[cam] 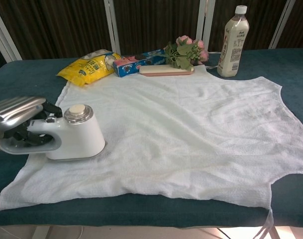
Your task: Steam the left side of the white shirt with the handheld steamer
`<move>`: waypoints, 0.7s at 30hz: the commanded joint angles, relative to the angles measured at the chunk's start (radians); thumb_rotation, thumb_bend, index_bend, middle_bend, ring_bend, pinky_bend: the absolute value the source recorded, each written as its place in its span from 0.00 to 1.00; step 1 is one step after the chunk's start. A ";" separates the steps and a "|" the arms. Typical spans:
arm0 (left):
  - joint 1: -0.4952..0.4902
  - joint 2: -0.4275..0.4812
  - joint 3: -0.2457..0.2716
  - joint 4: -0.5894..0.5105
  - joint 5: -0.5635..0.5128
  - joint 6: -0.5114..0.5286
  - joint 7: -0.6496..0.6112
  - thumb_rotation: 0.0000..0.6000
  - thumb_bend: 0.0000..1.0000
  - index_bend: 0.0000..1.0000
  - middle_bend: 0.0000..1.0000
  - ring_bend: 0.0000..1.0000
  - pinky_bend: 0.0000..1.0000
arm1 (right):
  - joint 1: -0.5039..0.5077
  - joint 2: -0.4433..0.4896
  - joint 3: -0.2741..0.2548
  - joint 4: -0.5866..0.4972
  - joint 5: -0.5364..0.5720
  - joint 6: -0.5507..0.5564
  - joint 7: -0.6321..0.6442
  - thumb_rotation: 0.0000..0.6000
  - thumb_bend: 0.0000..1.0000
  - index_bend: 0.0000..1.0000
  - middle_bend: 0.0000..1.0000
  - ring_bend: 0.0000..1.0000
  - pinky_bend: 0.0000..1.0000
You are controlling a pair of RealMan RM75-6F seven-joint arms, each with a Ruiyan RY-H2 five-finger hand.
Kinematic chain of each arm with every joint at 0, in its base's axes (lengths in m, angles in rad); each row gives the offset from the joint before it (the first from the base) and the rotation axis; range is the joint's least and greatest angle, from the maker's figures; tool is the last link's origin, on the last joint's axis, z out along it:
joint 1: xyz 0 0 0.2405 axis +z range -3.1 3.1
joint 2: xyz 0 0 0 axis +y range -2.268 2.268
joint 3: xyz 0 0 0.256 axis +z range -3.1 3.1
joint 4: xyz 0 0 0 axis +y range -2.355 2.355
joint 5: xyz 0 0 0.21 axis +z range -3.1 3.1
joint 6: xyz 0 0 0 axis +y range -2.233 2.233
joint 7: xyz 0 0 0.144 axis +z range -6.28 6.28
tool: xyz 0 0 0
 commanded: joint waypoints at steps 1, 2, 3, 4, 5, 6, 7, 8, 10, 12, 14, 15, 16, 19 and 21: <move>-0.036 -0.022 -0.071 0.066 -0.024 -0.005 -0.008 1.00 0.52 0.98 0.94 0.92 0.86 | 0.001 0.000 -0.002 0.000 -0.003 -0.002 0.000 1.00 0.31 0.00 0.00 0.00 0.03; -0.049 -0.035 -0.099 0.092 -0.047 -0.016 -0.017 1.00 0.52 0.98 0.94 0.92 0.86 | 0.001 0.001 -0.003 0.000 -0.005 -0.002 0.002 1.00 0.31 0.00 0.00 0.00 0.04; -0.059 -0.043 -0.119 0.104 -0.069 -0.029 -0.027 1.00 0.52 0.98 0.94 0.92 0.86 | 0.000 0.002 -0.003 0.000 -0.006 -0.001 0.005 1.00 0.31 0.00 0.00 0.00 0.04; -0.068 -0.050 -0.136 0.117 -0.086 -0.041 -0.033 1.00 0.52 0.98 0.94 0.92 0.86 | 0.000 0.004 -0.002 0.001 -0.005 0.001 0.009 1.00 0.31 0.00 0.00 0.00 0.04; -0.083 -0.062 -0.154 0.140 -0.099 -0.050 -0.034 1.00 0.52 0.98 0.94 0.92 0.86 | -0.001 0.005 0.001 0.002 -0.002 0.003 0.013 1.00 0.31 0.00 0.00 0.00 0.04; -0.094 -0.075 -0.166 0.163 -0.105 -0.052 -0.031 1.00 0.52 0.98 0.94 0.92 0.86 | -0.001 0.005 0.002 0.002 0.000 0.004 0.014 1.00 0.31 0.00 0.00 0.00 0.04; -0.106 -0.090 -0.175 0.190 -0.110 -0.055 -0.025 1.00 0.51 0.98 0.94 0.92 0.86 | -0.001 0.006 0.003 0.002 0.002 0.004 0.015 1.00 0.31 0.00 0.00 0.00 0.04; -0.122 -0.112 -0.186 0.228 -0.122 -0.066 -0.018 1.00 0.51 0.98 0.94 0.92 0.86 | -0.001 0.007 0.003 0.002 0.002 0.002 0.017 1.00 0.31 0.00 0.00 0.00 0.04; -0.137 -0.132 -0.195 0.266 -0.136 -0.079 -0.013 1.00 0.51 0.98 0.94 0.92 0.86 | -0.001 0.009 0.002 0.003 0.001 0.002 0.019 1.00 0.31 0.00 0.00 0.00 0.04; -0.145 -0.145 -0.200 0.290 -0.143 -0.085 -0.012 1.00 0.51 0.98 0.94 0.92 0.86 | -0.001 0.009 0.002 0.003 0.000 0.002 0.021 1.00 0.31 0.00 0.00 0.00 0.04; -0.155 -0.158 -0.204 0.323 -0.150 -0.093 -0.008 1.00 0.51 0.98 0.94 0.92 0.86 | -0.002 0.010 0.002 0.003 0.000 0.003 0.023 1.00 0.31 0.00 0.00 0.00 0.04; -0.165 -0.171 -0.207 0.367 -0.155 -0.099 0.002 1.00 0.51 0.98 0.94 0.92 0.86 | -0.003 0.011 0.002 0.004 0.001 0.005 0.026 1.00 0.31 0.00 0.00 0.00 0.04; -0.175 -0.187 -0.211 0.423 -0.161 -0.107 0.003 1.00 0.51 0.98 0.94 0.92 0.86 | -0.004 0.013 0.002 0.005 0.001 0.006 0.031 1.00 0.31 0.00 0.00 0.00 0.04; -0.168 -0.188 -0.222 0.555 -0.189 -0.157 -0.058 1.00 0.51 0.98 0.93 0.92 0.86 | -0.008 0.018 0.003 0.007 0.001 0.012 0.043 1.00 0.31 0.00 0.00 0.00 0.04; -0.162 -0.183 -0.212 0.613 -0.179 -0.195 -0.109 1.00 0.51 0.98 0.93 0.92 0.86 | -0.008 0.017 0.001 0.007 -0.003 0.012 0.042 1.00 0.31 0.00 0.00 0.00 0.04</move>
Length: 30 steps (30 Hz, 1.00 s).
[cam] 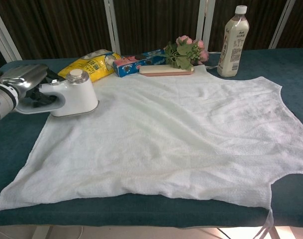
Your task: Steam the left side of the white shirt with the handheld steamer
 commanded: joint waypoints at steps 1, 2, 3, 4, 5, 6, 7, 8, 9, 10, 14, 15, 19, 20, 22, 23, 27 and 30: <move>-0.001 -0.009 0.006 0.171 -0.005 -0.093 -0.101 1.00 0.51 0.98 0.93 0.91 0.86 | 0.000 -0.001 -0.002 0.000 -0.005 -0.001 -0.003 1.00 0.31 0.00 0.00 0.00 0.04; 0.001 -0.005 0.019 0.203 0.008 -0.115 -0.120 1.00 0.51 0.98 0.93 0.91 0.86 | 0.000 -0.003 -0.003 -0.001 -0.007 -0.001 -0.005 1.00 0.31 0.00 0.00 0.00 0.04; 0.003 -0.006 0.028 0.229 0.015 -0.129 -0.131 1.00 0.50 0.98 0.93 0.91 0.86 | 0.000 -0.004 -0.003 -0.001 -0.007 -0.001 -0.008 1.00 0.31 0.00 0.00 0.00 0.04; 0.005 -0.009 0.036 0.255 0.021 -0.143 -0.140 1.00 0.50 0.98 0.92 0.90 0.86 | 0.000 -0.005 -0.003 -0.001 -0.008 -0.001 -0.010 1.00 0.31 0.00 0.00 0.00 0.04; 0.006 -0.014 0.044 0.287 0.026 -0.162 -0.155 1.00 0.50 0.98 0.92 0.90 0.85 | 0.001 -0.007 -0.003 -0.002 -0.007 -0.001 -0.013 1.00 0.31 0.00 0.00 0.00 0.04; 0.007 -0.018 0.048 0.309 0.029 -0.177 -0.168 1.00 0.50 0.98 0.92 0.90 0.85 | 0.001 -0.009 -0.002 -0.002 -0.007 -0.002 -0.016 1.00 0.31 0.00 0.00 0.00 0.04; 0.008 -0.023 0.050 0.328 0.032 -0.189 -0.184 1.00 0.50 0.98 0.91 0.89 0.84 | 0.002 -0.010 -0.002 -0.003 -0.006 -0.004 -0.019 1.00 0.31 0.00 0.00 0.00 0.04; 0.008 -0.029 0.052 0.352 0.039 -0.199 -0.207 1.00 0.49 0.98 0.91 0.88 0.84 | 0.004 -0.012 -0.001 -0.003 -0.004 -0.007 -0.024 1.00 0.31 0.00 0.00 0.00 0.04; 0.009 -0.034 0.053 0.370 0.045 -0.202 -0.225 1.00 0.49 0.98 0.90 0.87 0.83 | 0.005 -0.014 -0.001 -0.003 -0.002 -0.010 -0.027 1.00 0.31 0.00 0.00 0.00 0.04; 0.010 -0.040 0.054 0.386 0.051 -0.206 -0.241 1.00 0.47 0.97 0.88 0.86 0.82 | 0.007 -0.015 0.000 -0.003 0.000 -0.013 -0.031 1.00 0.31 0.00 0.00 0.00 0.04; 0.013 -0.033 0.071 0.407 0.083 -0.253 -0.306 1.00 0.38 0.71 0.69 0.65 0.64 | 0.010 -0.019 0.001 -0.004 0.008 -0.021 -0.042 1.00 0.31 0.00 0.00 0.00 0.04; 0.014 -0.028 0.077 0.404 0.096 -0.257 -0.324 1.00 0.35 0.63 0.62 0.58 0.59 | 0.010 -0.019 0.002 -0.005 0.009 -0.022 -0.044 1.00 0.31 0.00 0.00 0.00 0.04; 0.023 -0.012 0.098 0.390 0.158 -0.218 -0.379 1.00 0.16 0.30 0.33 0.28 0.37 | 0.009 -0.020 0.002 -0.006 0.010 -0.020 -0.046 1.00 0.31 0.00 0.00 0.00 0.04; 0.026 -0.009 0.102 0.386 0.170 -0.210 -0.387 1.00 0.13 0.25 0.29 0.24 0.34 | 0.009 -0.020 0.002 -0.006 0.010 -0.020 -0.046 1.00 0.31 0.00 0.00 0.00 0.04; 0.031 0.001 0.108 0.370 0.190 -0.190 -0.398 1.00 0.03 0.13 0.18 0.12 0.26 | 0.010 -0.020 0.003 -0.006 0.011 -0.021 -0.046 1.00 0.31 0.00 0.00 0.00 0.04; 0.035 0.007 0.110 0.359 0.200 -0.177 -0.403 1.00 0.01 0.10 0.16 0.10 0.24 | 0.010 -0.020 0.002 -0.006 0.011 -0.022 -0.048 1.00 0.31 0.00 0.00 0.00 0.04; 0.045 0.034 0.114 0.312 0.227 -0.134 -0.409 0.86 0.00 0.02 0.06 0.01 0.21 | 0.011 -0.021 0.001 -0.006 0.010 -0.023 -0.051 1.00 0.31 0.00 0.00 0.00 0.04; 0.058 0.075 0.115 0.242 0.254 -0.089 -0.427 0.81 0.00 0.00 0.03 0.00 0.20 | 0.010 -0.021 0.001 -0.005 0.011 -0.022 -0.051 1.00 0.31 0.00 0.00 0.00 0.04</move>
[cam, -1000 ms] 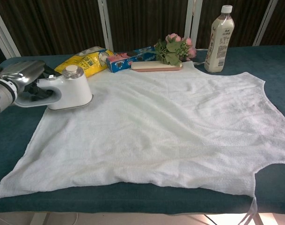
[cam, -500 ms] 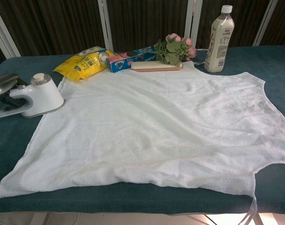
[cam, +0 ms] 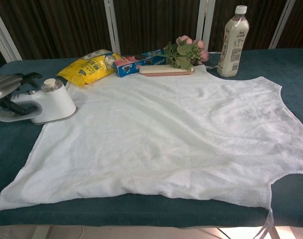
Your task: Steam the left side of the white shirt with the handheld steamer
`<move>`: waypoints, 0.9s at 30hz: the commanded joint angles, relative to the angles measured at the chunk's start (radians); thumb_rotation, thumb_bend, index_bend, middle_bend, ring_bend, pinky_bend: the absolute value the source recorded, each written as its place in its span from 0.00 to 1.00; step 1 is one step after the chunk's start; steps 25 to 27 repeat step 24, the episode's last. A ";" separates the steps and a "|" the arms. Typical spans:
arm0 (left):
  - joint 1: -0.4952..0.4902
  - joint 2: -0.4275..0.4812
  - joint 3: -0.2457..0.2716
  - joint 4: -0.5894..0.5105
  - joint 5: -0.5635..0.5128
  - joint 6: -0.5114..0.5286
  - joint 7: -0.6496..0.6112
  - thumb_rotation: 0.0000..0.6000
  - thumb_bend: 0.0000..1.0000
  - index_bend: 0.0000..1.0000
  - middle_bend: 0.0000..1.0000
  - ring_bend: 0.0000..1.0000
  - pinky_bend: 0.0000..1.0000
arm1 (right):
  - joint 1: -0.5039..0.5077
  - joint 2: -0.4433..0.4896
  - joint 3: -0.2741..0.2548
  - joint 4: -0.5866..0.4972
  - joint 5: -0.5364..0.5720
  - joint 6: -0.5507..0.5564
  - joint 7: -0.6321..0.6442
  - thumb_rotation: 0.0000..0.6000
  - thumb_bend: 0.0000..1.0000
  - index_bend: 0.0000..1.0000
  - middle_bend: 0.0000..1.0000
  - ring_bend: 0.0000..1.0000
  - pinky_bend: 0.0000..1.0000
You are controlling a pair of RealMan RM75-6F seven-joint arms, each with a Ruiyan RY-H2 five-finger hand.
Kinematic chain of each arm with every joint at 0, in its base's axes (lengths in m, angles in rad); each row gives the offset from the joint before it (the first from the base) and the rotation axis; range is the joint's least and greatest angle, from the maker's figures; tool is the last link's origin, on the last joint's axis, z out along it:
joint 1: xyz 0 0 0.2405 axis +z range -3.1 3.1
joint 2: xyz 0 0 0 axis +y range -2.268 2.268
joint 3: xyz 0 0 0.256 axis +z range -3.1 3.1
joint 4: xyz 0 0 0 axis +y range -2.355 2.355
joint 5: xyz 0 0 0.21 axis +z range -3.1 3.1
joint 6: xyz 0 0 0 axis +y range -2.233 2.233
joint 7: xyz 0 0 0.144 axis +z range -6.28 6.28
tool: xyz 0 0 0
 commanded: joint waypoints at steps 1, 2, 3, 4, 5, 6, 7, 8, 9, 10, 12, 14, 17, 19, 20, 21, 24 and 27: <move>0.022 0.058 0.006 -0.090 0.041 0.065 -0.020 0.79 0.00 0.00 0.02 0.00 0.20 | -0.001 0.000 0.001 0.000 0.001 0.001 0.001 1.00 0.31 0.00 0.00 0.00 0.04; 0.029 0.079 0.011 -0.120 0.055 0.086 -0.020 0.78 0.00 0.00 0.02 0.00 0.20 | -0.001 0.000 0.001 0.000 0.002 0.002 0.001 1.00 0.31 0.00 0.00 0.00 0.04; 0.042 0.109 0.020 -0.160 0.073 0.114 -0.010 0.76 0.00 0.00 0.02 0.00 0.19 | -0.001 0.001 0.002 0.000 0.004 0.002 0.002 1.00 0.31 0.00 0.00 0.00 0.04; 0.053 0.136 0.028 -0.192 0.084 0.131 0.005 0.76 0.00 0.00 0.02 0.00 0.19 | -0.002 0.001 0.002 0.000 0.004 0.003 0.003 1.00 0.31 0.00 0.00 0.00 0.04; 0.065 0.167 0.037 -0.232 0.090 0.143 0.021 0.75 0.00 0.00 0.02 0.00 0.19 | -0.002 0.001 0.002 0.000 0.005 0.004 0.003 1.00 0.31 0.00 0.00 0.00 0.04; 0.085 0.212 0.049 -0.296 0.098 0.162 0.043 0.75 0.00 0.00 0.02 0.00 0.19 | -0.003 0.001 0.003 0.000 0.005 0.006 0.004 1.00 0.31 0.00 0.00 0.00 0.04; 0.102 0.250 0.059 -0.346 0.108 0.182 0.059 0.75 0.00 0.00 0.02 0.00 0.18 | -0.004 0.001 0.003 0.001 0.005 0.007 0.004 1.00 0.31 0.00 0.00 0.00 0.04; 0.131 0.301 0.075 -0.417 0.122 0.221 0.085 0.75 0.00 0.00 0.02 0.00 0.18 | -0.005 0.001 0.004 0.001 0.006 0.009 0.003 1.00 0.31 0.00 0.00 0.00 0.04; 0.156 0.338 0.088 -0.471 0.135 0.259 0.108 0.77 0.00 0.00 0.02 0.00 0.17 | -0.006 0.000 0.004 0.001 0.007 0.011 0.002 1.00 0.31 0.00 0.00 0.00 0.04; 0.186 0.374 0.101 -0.524 0.150 0.305 0.136 0.81 0.00 0.00 0.01 0.00 0.17 | -0.006 -0.001 0.005 0.002 0.009 0.011 -0.002 1.00 0.31 0.00 0.00 0.00 0.04; 0.271 0.437 0.136 -0.651 0.179 0.430 0.187 0.93 0.00 0.00 0.00 0.00 0.16 | -0.006 -0.005 0.007 0.002 0.013 0.012 -0.012 1.00 0.31 0.00 0.00 0.00 0.04; 0.362 0.461 0.182 -0.737 0.228 0.556 0.174 1.00 0.00 0.00 0.00 0.00 0.15 | -0.006 -0.009 0.006 0.000 0.013 0.011 -0.019 1.00 0.31 0.00 0.00 0.00 0.04; 0.452 0.449 0.255 -0.739 0.316 0.661 0.079 1.00 0.00 0.00 0.00 0.00 0.14 | -0.005 -0.015 0.005 -0.002 0.010 0.011 -0.034 1.00 0.31 0.00 0.00 0.00 0.04; 0.478 0.450 0.297 -0.718 0.356 0.663 0.039 1.00 0.00 0.00 0.00 0.00 0.14 | -0.002 -0.022 0.003 -0.003 0.006 0.009 -0.048 1.00 0.31 0.00 0.00 0.00 0.04; 0.479 0.457 0.308 -0.715 0.375 0.662 0.030 1.00 0.00 0.00 0.00 0.00 0.13 | -0.001 -0.024 0.002 -0.003 0.003 0.007 -0.053 1.00 0.31 0.00 0.00 0.00 0.04; 0.480 0.460 0.310 -0.713 0.395 0.668 0.002 1.00 0.00 0.00 0.00 0.00 0.13 | -0.001 -0.025 -0.001 -0.005 -0.003 0.007 -0.056 1.00 0.31 0.00 0.00 0.00 0.04; 0.486 0.460 0.298 -0.697 0.405 0.681 -0.016 1.00 0.00 0.00 0.00 0.00 0.13 | -0.004 -0.030 -0.008 -0.003 -0.019 0.015 -0.064 1.00 0.31 0.00 0.00 0.00 0.04; 0.486 0.460 0.298 -0.697 0.405 0.681 -0.016 1.00 0.00 0.00 0.00 0.00 0.13 | -0.004 -0.030 -0.008 -0.003 -0.019 0.015 -0.064 1.00 0.31 0.00 0.00 0.00 0.04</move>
